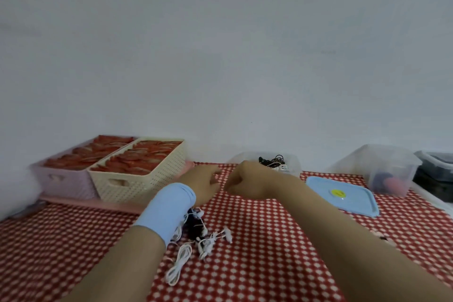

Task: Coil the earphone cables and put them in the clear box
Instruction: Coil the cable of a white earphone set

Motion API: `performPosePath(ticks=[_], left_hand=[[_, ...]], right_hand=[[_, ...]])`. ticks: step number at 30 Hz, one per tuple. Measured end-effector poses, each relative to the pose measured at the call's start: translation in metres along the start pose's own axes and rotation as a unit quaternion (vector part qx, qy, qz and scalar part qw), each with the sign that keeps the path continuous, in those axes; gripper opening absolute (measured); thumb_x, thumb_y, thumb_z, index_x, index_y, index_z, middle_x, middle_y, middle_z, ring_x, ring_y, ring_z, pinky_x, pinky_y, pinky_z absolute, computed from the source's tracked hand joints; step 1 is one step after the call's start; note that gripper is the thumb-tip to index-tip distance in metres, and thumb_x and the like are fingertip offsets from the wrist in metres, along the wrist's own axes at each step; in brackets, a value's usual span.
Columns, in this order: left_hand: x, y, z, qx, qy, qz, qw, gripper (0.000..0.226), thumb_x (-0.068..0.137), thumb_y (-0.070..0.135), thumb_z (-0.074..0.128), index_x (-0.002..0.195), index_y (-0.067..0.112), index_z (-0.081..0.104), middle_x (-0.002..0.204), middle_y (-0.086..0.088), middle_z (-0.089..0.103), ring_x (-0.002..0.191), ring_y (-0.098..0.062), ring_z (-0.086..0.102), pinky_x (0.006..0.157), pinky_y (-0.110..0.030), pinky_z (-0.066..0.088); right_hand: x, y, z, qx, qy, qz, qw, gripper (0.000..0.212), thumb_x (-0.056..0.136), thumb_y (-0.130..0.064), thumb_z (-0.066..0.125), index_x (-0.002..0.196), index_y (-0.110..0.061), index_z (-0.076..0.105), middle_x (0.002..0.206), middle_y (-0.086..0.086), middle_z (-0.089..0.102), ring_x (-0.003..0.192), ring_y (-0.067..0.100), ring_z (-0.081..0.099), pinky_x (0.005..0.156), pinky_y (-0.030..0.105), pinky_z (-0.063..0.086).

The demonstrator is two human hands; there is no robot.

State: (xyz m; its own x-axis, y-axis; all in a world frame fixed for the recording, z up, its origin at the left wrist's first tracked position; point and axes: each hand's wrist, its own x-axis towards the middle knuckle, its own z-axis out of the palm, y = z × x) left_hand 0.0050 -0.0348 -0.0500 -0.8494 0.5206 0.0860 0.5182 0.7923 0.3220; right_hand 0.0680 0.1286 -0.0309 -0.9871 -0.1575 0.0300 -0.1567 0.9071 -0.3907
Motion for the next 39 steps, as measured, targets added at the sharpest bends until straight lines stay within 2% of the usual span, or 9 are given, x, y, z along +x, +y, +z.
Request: performPosePath(ticks=[7,11,15,20,24,28,31,36,39], left_hand=[[-0.052,-0.042,-0.017,0.021,-0.109,-0.052,0.992,0.06,0.072,0.056,0.072,0.127,0.033,0.064,0.134,0.009,0.059,0.114,-0.015,0.058,0.101,-0.039,0.048],[-0.07,-0.048,-0.014,0.069,-0.082,-0.047,0.993,0.053,0.078,0.039,0.078,0.129,0.036,0.063,0.135,0.007,0.053,0.116,-0.019,0.056,0.095,-0.034,0.049],[-0.074,-0.038,-0.008,0.035,-0.038,-0.001,0.999,0.043,0.086,0.021,0.073,0.129,0.025,0.064,0.14,0.003,0.052,0.12,-0.016,0.055,0.089,-0.021,0.039],[-0.065,-0.009,-0.003,-0.04,-0.004,0.016,0.999,0.03,0.092,0.038,0.062,0.121,0.034,0.067,0.137,0.01,0.055,0.121,-0.013,0.053,0.103,-0.028,0.04],[-0.054,0.039,0.013,-0.123,-0.086,0.057,0.987,0.038,0.084,0.047,0.067,0.118,0.032,0.065,0.112,0.012,0.069,0.106,-0.012,0.062,0.09,-0.028,0.045],[-0.042,0.085,0.035,-0.132,-0.057,0.099,0.985,0.025,0.083,0.027,0.072,0.107,0.031,0.065,0.089,0.011,0.065,0.085,-0.012,0.062,0.08,-0.029,0.05],[-0.031,0.116,0.048,-0.121,-0.048,0.107,0.986,0.025,0.088,0.026,0.067,0.112,0.022,0.071,0.105,0.003,0.069,0.092,-0.014,0.065,0.089,-0.029,0.05],[-0.016,0.152,0.062,-0.051,-0.115,0.106,0.986,0.019,0.086,0.025,0.07,0.104,0.024,0.077,0.11,0.012,0.071,0.098,-0.005,0.063,0.095,-0.022,0.048],[0.001,0.161,0.075,0.061,-0.143,0.062,0.986,0.022,0.089,0.024,0.064,0.108,0.021,0.075,0.111,0.005,0.071,0.1,-0.012,0.065,0.097,-0.03,0.052]], right_hand=[[0.005,-0.041,0.031,-0.011,-0.116,-0.007,0.993,0.032,0.092,-0.022,0.068,0.123,-0.028,0.071,0.124,-0.005,0.071,0.108,0.013,0.066,0.104,0.038,0.051],[0.002,-0.045,0.043,-0.086,-0.202,0.009,0.976,0.053,0.077,-0.024,0.082,0.127,-0.033,0.066,0.125,-0.008,0.068,0.113,0.015,0.062,0.105,0.042,0.048],[-0.012,-0.035,0.047,-0.052,-0.151,0.021,0.987,0.039,0.084,-0.019,0.077,0.12,-0.03,0.071,0.108,-0.011,0.067,0.097,0.012,0.062,0.096,0.034,0.051],[-0.029,-0.004,0.024,-0.001,-0.074,0.056,0.996,0.027,0.089,-0.013,0.072,0.112,-0.025,0.076,0.11,-0.007,0.075,0.096,0.006,0.067,0.1,0.03,0.052],[-0.05,0.02,0.001,0.067,-0.028,0.084,0.994,0.025,0.087,-0.006,0.071,0.104,-0.021,0.079,0.092,-0.005,0.075,0.081,0.004,0.067,0.092,0.027,0.055],[-0.079,0.049,-0.013,0.086,0.034,0.092,0.991,0.024,0.082,-0.005,0.074,0.099,-0.021,0.078,0.088,-0.003,0.075,0.075,0.004,0.065,0.076,0.019,0.052],[-0.104,0.08,-0.027,0.091,0.064,0.124,0.986,0.018,0.082,-0.008,0.075,0.093,-0.023,0.075,0.085,-0.004,0.073,0.075,0.009,0.068,0.077,0.023,0.056],[-0.151,0.133,-0.059,0.08,0.084,0.202,0.972,0.018,0.087,-0.004,0.067,0.09,-0.021,0.073,0.086,-0.001,0.071,0.062,0.013,0.069,0.051,0.015,0.049],[-0.172,0.154,-0.066,0.071,0.083,0.223,0.969,0.02,0.087,-0.004,0.069,0.086,-0.023,0.075,0.084,-0.004,0.071,0.07,0.019,0.072,0.068,0.026,0.059]])
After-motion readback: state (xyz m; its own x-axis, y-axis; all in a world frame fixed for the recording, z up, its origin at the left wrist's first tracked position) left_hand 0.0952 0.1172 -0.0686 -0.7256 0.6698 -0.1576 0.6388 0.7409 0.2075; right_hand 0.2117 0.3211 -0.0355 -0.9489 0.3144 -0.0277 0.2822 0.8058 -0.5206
